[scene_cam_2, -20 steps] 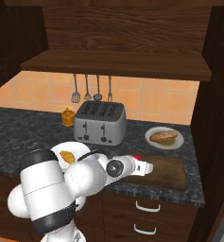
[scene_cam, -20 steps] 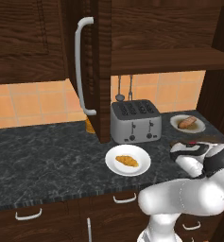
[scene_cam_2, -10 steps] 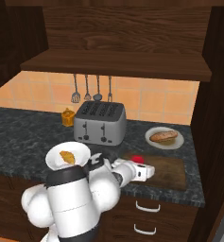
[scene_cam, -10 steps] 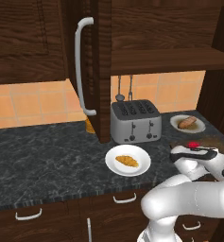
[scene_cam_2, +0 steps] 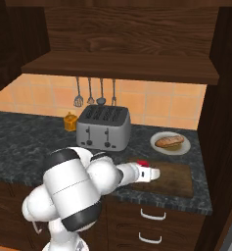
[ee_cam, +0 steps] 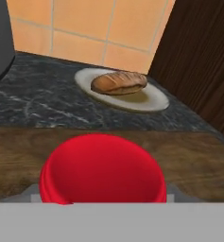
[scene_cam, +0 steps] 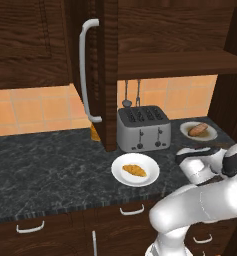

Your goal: From the different types of pastries on the counter, select a croissant and place it on the cutting board. Then retrieve a jar of jam from the cabinet and place it alongside the croissant on the cutting board.

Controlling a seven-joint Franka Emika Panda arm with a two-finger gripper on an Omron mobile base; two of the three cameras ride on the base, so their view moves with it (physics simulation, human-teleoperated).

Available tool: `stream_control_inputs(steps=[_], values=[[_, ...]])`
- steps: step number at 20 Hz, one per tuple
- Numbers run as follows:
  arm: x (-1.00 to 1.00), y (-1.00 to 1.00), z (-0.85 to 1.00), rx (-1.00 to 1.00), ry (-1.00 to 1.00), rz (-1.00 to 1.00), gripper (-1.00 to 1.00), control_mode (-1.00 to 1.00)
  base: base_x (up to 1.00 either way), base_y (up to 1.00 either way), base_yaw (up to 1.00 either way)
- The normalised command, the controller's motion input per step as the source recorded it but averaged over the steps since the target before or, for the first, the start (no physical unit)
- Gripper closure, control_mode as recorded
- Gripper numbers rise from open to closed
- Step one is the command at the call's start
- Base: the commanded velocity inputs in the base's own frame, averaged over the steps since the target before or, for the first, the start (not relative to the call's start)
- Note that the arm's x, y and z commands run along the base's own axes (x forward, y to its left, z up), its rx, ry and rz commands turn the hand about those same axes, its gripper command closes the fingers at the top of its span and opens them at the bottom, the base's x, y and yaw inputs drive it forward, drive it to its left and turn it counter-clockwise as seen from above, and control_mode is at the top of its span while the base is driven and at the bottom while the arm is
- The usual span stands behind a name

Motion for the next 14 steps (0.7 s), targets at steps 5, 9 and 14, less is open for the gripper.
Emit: stream_control_inputs(steps=[5,9,14], values=[[-0.1,-0.52,0.0,0.0,0.2,0.0,-1.0,-1.0,0.0,0.0,0.0],[-0.76,-0.18,0.0,0.0,0.06,0.0,-1.0,-1.0,0.0,0.0,0.0],[-1.0,0.0,0.0,0.0,0.01,0.0,-1.0,-1.0,0.0,0.0,0.0]])
